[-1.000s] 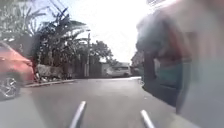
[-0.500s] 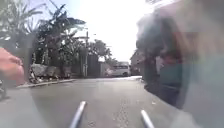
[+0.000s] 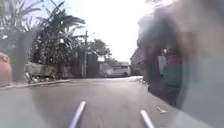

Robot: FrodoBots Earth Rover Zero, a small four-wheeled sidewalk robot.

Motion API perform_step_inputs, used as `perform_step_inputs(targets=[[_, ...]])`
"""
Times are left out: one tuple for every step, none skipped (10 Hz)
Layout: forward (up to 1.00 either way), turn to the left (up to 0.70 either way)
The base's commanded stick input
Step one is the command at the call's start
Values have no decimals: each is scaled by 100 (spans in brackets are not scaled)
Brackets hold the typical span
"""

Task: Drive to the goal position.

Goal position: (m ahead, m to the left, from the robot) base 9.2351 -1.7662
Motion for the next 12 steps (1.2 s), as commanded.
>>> perform_step_inputs(targets=[[85,0],[85,0],[85,0],[85,0],[85,0],[85,-20],[85,-34],[85,-34],[85,-34],[85,-34],[85,-34],[85,-34]])
